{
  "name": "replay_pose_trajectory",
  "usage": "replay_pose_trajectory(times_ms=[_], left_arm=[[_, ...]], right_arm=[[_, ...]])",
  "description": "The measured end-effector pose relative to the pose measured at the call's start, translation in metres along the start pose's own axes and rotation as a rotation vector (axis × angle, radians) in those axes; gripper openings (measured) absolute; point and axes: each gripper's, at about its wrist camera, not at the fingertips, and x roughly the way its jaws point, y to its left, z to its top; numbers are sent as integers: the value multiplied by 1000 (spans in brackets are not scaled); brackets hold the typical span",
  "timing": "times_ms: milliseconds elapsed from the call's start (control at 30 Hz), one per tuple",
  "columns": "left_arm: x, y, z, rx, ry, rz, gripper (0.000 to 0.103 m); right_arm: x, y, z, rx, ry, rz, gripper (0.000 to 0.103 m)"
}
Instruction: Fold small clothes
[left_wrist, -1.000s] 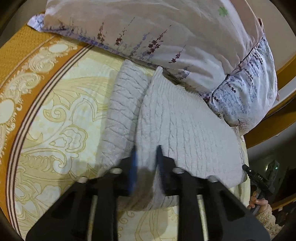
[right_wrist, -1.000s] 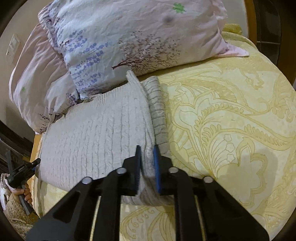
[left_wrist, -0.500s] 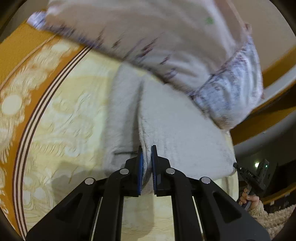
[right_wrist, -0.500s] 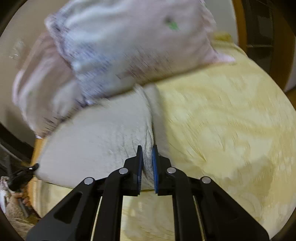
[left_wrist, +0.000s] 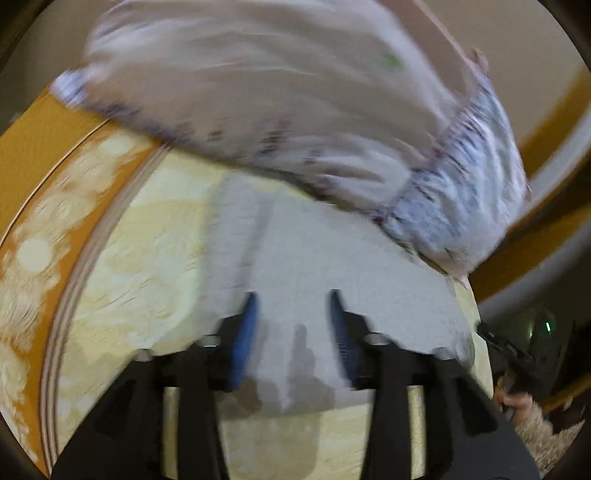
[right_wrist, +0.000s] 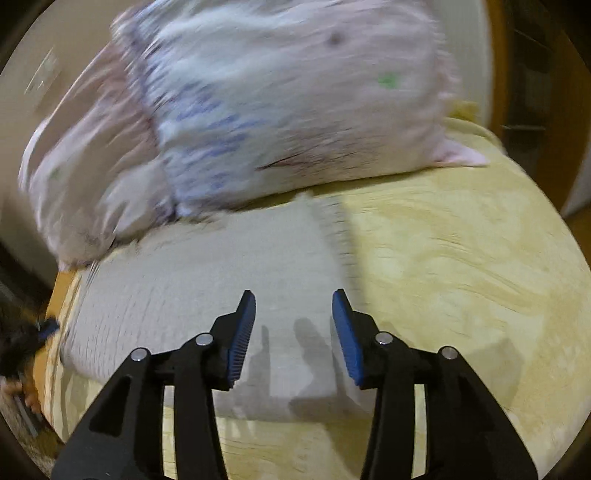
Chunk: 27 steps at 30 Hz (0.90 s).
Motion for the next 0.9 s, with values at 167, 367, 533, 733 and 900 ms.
replay_pose_trajectory(times_ms=[167, 367, 533, 733, 900], left_arm=[[42, -24, -4, 67, 89, -29, 59], [61, -14, -9, 29, 107, -32, 63], [57, -9, -6, -14, 103, -64, 64], [19, 24, 16, -180, -41, -135, 64], [25, 62, 29, -274, -3, -62, 64]], right_arm=[[23, 35, 1, -74, 26, 47, 43], [61, 53, -7, -148, 123, 41, 44], [58, 51, -6, -127, 119, 57, 48], [57, 50, -6, -106, 127, 80, 54], [61, 55, -5, -116, 135, 86, 63]])
